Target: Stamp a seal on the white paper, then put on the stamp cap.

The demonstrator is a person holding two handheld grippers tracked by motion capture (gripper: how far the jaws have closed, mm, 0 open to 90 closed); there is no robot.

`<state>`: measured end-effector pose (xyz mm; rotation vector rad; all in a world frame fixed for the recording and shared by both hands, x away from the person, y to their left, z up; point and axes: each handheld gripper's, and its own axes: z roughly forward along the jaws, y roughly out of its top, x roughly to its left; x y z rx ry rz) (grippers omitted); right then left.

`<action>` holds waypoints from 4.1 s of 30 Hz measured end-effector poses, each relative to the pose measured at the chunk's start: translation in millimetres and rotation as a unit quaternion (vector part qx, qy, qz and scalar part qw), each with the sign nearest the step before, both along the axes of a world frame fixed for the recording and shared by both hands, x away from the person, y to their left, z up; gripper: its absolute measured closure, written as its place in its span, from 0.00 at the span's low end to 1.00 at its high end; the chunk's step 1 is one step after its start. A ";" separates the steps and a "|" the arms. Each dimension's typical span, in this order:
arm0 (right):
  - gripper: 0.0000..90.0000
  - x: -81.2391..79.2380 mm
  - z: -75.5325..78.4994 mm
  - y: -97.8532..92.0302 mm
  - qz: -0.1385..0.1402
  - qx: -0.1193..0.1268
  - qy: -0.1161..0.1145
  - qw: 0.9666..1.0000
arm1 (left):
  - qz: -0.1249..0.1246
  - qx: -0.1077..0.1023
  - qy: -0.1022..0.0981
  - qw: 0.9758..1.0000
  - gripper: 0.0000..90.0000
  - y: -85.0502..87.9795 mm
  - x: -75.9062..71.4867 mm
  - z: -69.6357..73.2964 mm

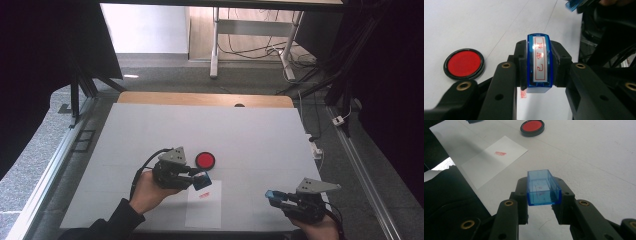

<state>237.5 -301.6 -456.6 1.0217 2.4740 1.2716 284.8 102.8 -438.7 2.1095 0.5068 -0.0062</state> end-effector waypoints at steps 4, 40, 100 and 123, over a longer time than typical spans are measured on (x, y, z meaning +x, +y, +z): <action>0.76 0.6 -0.2 -0.2 0.002 0.003 0.004 1.000 | -0.003 -0.010 -0.004 1.000 0.78 2.8 -2.7 3.9; 0.76 2.7 10.9 27.5 0.074 0.033 -0.011 0.997 | -0.039 -0.038 -0.032 0.998 0.78 12.5 -5.7 15.7; 0.76 41.8 -1.4 147.5 0.283 0.079 0.010 0.956 | -0.113 -0.059 -0.067 0.990 0.78 7.8 -12.7 22.4; 0.76 40.9 0.2 154.9 0.317 0.110 0.008 0.942 | -0.157 -0.070 -0.067 0.983 0.78 6.0 -14.1 19.1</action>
